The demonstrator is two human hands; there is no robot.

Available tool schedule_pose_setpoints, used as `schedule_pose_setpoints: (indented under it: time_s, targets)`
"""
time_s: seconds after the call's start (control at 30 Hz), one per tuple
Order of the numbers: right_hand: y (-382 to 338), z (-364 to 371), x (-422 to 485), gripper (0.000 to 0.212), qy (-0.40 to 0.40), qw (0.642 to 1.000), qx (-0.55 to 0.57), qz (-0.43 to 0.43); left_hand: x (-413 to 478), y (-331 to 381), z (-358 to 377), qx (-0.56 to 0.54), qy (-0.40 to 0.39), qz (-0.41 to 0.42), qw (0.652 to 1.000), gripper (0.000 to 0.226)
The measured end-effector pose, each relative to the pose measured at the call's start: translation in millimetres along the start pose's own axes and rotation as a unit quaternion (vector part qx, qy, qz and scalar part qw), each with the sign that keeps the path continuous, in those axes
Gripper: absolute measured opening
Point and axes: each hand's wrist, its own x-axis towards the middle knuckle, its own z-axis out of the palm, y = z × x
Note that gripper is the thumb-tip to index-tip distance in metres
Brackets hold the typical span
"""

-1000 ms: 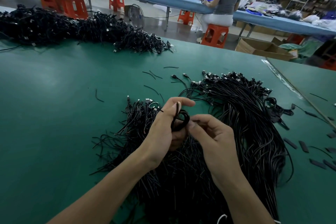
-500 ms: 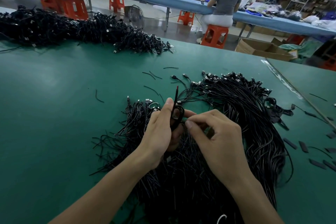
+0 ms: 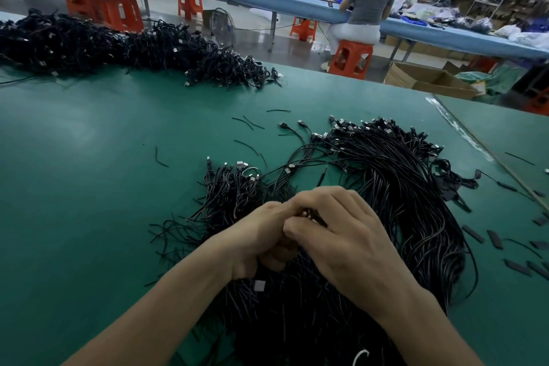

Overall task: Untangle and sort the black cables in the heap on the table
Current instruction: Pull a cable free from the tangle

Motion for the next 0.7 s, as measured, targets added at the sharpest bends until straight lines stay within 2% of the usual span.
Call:
schedule_pose_setpoints:
  time_s: [0.07, 0.17, 0.27, 0.37, 0.47, 0.53, 0.63, 0.7]
  targets:
    - [3, -1, 2, 0.008, -0.029, 0.999, 0.030, -0.010, 0, -2, -1, -0.008, -0.020, -0.052, 0.998, 0.057]
    - [4, -3, 3, 0.007, -0.045, 0.996, 0.069, 0.021, 1, -3, -2, -0.039, -0.045, -0.085, 0.995, 0.059]
    - [3, -4, 2, 0.018, -0.040, 0.990, 0.099, 0.095, 2, -1, -5, -0.131, -0.119, -0.077, 0.981, 0.041]
    - [5, -3, 0, 0.013, -0.054, 0.971, 0.170, 0.158, -1, 0, -10, -0.162, -0.177, -0.053, 0.969, 0.028]
    - [8, -5, -1, 0.006, -0.086, 0.951, 0.227, 0.191, -5, -3, -12, -0.074, -0.206, -0.007, 0.976, 0.012]
    - [9, -8, -1, 0.004, -0.104, 0.947, 0.236, 0.192, -7, -6, -12, 0.006, -0.200, 0.024, 0.979, 0.021]
    - [10, -11, 1, 0.003, -0.138, 0.946, 0.232, 0.181, -7, -9, -11, 0.068, -0.193, 0.020, 0.979, 0.022]
    - [11, -12, 1, 0.010, -0.164, 0.944, 0.222, 0.182, -6, -9, -10, 0.072, -0.195, 0.004, 0.978, 0.017]
